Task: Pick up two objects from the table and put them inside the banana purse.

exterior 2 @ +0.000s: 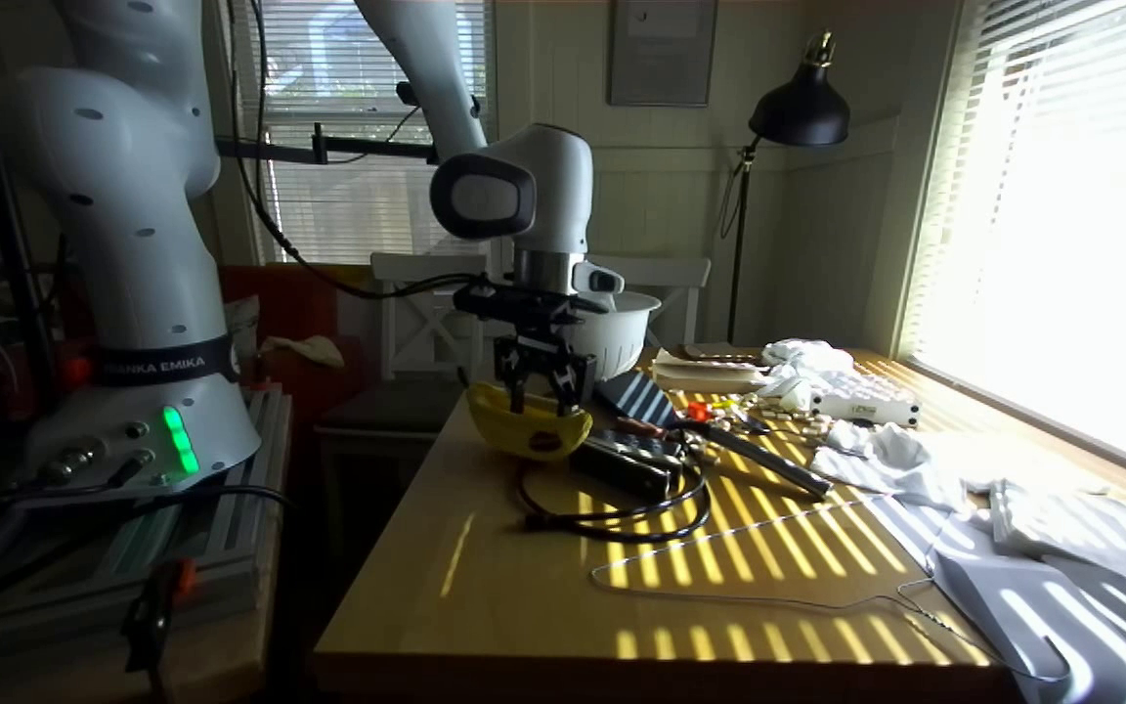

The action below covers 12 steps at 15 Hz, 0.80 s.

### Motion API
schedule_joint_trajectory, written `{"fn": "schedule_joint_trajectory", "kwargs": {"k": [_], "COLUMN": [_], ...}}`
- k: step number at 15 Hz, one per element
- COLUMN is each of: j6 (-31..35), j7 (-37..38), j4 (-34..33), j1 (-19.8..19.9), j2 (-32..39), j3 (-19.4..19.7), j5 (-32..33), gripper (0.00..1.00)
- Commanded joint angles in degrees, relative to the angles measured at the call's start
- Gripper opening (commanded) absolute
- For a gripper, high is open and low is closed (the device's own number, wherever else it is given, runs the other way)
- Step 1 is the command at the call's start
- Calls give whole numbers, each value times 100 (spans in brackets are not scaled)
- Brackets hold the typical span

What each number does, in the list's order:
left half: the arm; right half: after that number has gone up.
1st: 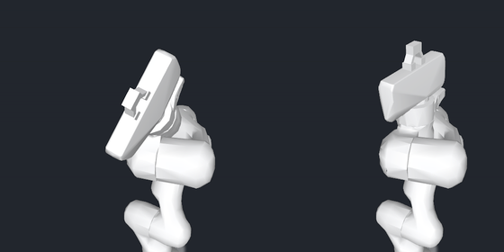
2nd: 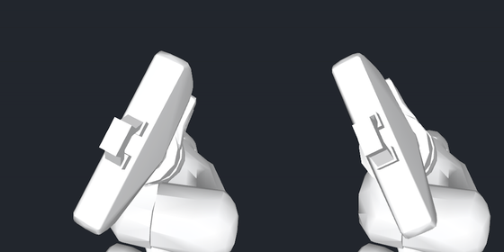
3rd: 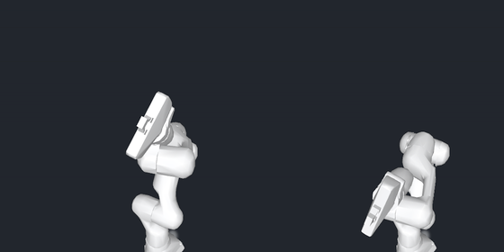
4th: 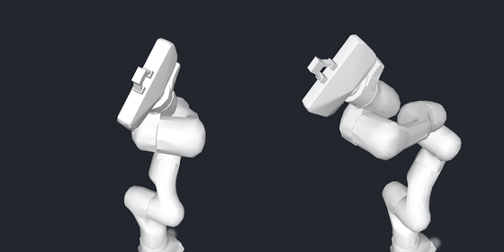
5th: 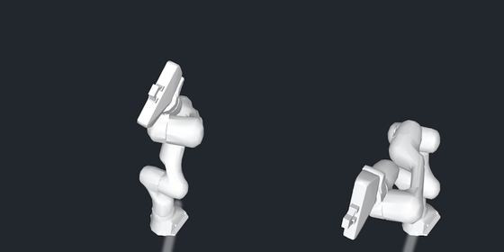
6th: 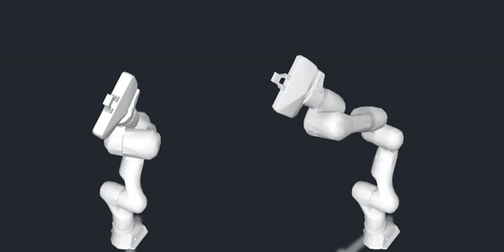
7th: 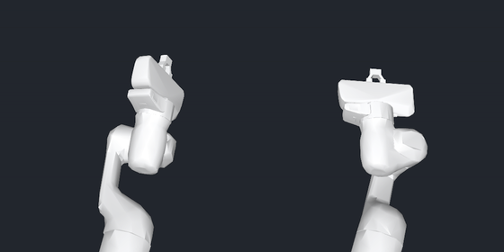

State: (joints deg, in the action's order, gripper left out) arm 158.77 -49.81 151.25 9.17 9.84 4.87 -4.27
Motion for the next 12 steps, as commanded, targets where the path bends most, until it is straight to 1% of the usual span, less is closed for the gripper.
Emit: {"fn": "schedule_joint_trajectory", "kwargs": {"k": [1, 4, 5, 6, 7, 8, 9, 11, 12], "j6": [825, 1408, 1568, 1636, 1760, 1885, 2006, 2184, 2119], "j7": [1132, 2434, 2886, 3235, 3656, 4035, 4354, 4859, 4945], "j4": [53, -110, -217, -318, -473, -622, -774, -988, -1047], "j1": [-213, -587, -787, -938, -1222, -1663, -1924, -2469, -2641], "j2": [98, 337, 434, 508, 632, 749, 887, 1126, 1251], "j3": [320, 901, 1166, 1343, 1660, 2106, 2352, 2815, 2890], "j5": [1094, 2441, 2861, 3133, 3450, 3658, 3762, 3735, 3616], "gripper": [100, 100, 100, 100, 100, 100, 100, 100, 100]}}
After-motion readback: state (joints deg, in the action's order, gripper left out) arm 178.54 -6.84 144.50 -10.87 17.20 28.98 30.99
